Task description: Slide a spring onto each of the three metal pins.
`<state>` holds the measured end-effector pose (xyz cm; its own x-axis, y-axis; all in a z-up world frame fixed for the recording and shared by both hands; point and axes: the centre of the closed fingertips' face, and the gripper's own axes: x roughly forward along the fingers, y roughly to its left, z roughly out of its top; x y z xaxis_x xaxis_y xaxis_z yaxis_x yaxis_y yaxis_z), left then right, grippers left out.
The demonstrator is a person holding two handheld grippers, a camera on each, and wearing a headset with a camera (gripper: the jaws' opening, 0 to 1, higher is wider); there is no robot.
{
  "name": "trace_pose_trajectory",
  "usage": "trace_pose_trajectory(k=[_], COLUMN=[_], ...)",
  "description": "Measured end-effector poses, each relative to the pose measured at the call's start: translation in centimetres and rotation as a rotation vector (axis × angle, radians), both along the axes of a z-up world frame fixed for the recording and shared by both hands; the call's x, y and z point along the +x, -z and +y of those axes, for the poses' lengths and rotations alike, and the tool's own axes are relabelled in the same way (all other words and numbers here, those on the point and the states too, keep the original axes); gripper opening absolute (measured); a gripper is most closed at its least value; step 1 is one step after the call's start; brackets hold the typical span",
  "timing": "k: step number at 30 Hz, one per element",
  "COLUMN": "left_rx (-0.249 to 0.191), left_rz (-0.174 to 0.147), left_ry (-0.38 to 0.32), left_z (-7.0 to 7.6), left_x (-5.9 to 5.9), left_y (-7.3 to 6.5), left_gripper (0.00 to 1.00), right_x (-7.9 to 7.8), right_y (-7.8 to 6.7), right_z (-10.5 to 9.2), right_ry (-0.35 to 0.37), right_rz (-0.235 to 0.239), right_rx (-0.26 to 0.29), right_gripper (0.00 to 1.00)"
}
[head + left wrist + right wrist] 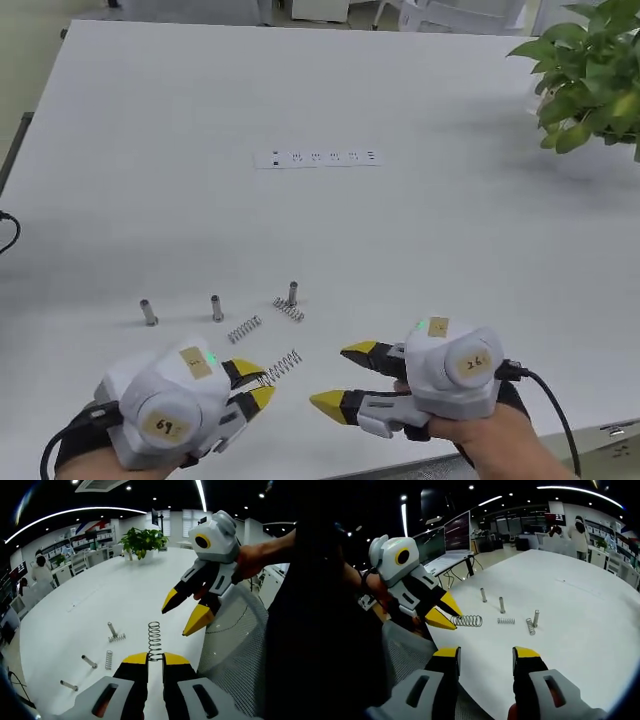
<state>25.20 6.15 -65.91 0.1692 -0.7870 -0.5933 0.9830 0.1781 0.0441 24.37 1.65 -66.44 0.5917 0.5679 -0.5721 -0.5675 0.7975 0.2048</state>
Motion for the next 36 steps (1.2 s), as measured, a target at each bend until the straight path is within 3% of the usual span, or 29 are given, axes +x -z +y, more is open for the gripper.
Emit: trace_pose_trajectory(k=[2,9,14,22,36], left_rx=[0.003,0.027,0.027,0.047,0.05], left_rz=[0.011,-0.013,-0.017,-0.03,-0.039], left_ry=[0.034,0.13,0.15,0.178,0.187], left_z=[-0.3,-1.1,-1.1,-0.8,-1.6], left_x=[-0.6,-2.3,-2.4,-2.4,-1.7], left_y=[0.1,0.4,0.4,0.7,1.1], left_gripper=[0.02,0.02,0.02,0.02,0.02], right_x=[0.1,-0.4,-1.0,-1.1,-0.5], right_y=[-0.1,-0.6,-0.5,-1.0,-2.6], right_z=[0.1,1.5,2.2,2.4,2.5], right_ry=[-0.007,-0.063,-0.093,-0.108,-0.132], right_rz=[-0.006,-0.001,0.012,0.018,-0.009], right_rx=[0.001,0.058,0.077,0.088,0.079], right_gripper=[0.34,0.22,0.14,0.13,0.1])
